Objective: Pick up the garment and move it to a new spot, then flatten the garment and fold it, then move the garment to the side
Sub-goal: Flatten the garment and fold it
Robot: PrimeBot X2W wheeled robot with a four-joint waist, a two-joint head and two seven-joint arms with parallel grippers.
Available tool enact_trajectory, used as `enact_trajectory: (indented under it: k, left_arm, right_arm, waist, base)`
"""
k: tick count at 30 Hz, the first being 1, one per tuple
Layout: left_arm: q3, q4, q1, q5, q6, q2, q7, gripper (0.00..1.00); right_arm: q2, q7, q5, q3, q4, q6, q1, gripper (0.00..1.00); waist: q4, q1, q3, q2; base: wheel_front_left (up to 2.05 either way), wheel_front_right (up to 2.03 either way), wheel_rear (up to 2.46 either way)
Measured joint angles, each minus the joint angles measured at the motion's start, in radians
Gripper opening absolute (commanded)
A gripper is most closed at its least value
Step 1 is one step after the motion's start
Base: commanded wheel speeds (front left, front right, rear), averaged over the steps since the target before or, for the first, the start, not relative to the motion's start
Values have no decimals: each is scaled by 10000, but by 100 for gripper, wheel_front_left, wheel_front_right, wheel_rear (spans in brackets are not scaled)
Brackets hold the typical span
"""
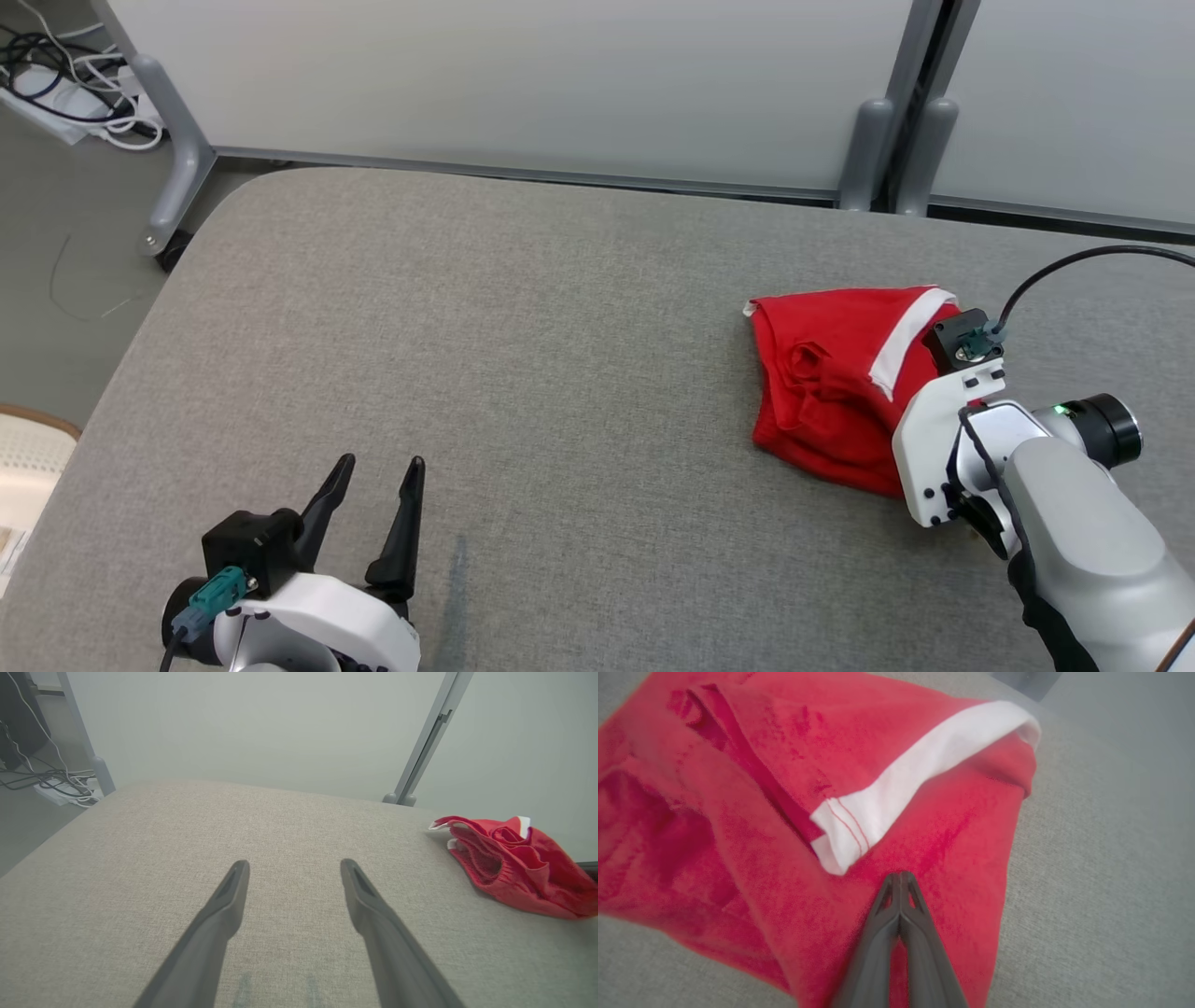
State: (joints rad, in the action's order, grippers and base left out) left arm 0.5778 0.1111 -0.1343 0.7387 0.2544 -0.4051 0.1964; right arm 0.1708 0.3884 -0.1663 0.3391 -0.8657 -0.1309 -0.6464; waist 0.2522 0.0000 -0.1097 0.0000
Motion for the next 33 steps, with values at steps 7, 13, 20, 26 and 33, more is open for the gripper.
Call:
enact_trajectory:
  k: [7, 13, 20, 26, 33]
  left_arm:
    - [0, 79, -138, -67, -58, 44, 107, 100]
    - [56, 174, -182, -67, -86, 88, 140, 100]
    - [125, 247, -189, -61, -148, 128, 138, 100]
    - [140, 270, -221, 4, -146, 157, 138, 100]
    - [92, 272, -139, 61, -71, 117, 150, 100]
  right_arm:
    - [77, -19, -13, 209, -130, 0, -136, 0]
    - [-115, -284, -153, 203, -219, 0, -546, 0]
    - [-343, -1189, -73, -297, -546, 0, -1679, 0]
    - [-594, -2219, 286, -671, -1183, 0, -2373, 0]
    - [-190, -2071, 462, 105, -1891, 0, -2162, 0]
  waist:
    - [263, 0, -212, 0]
    - [480, 0, -220, 0]
    - [720, 0, -147, 0]
    - [826, 0, -117, 0]
    - [765, 0, 77, 0]
  base:
    - [0, 0, 0]
    - [0, 0, 0]
    - [0, 0, 0]
    - [0, 0, 0]
    - [0, 0, 0]
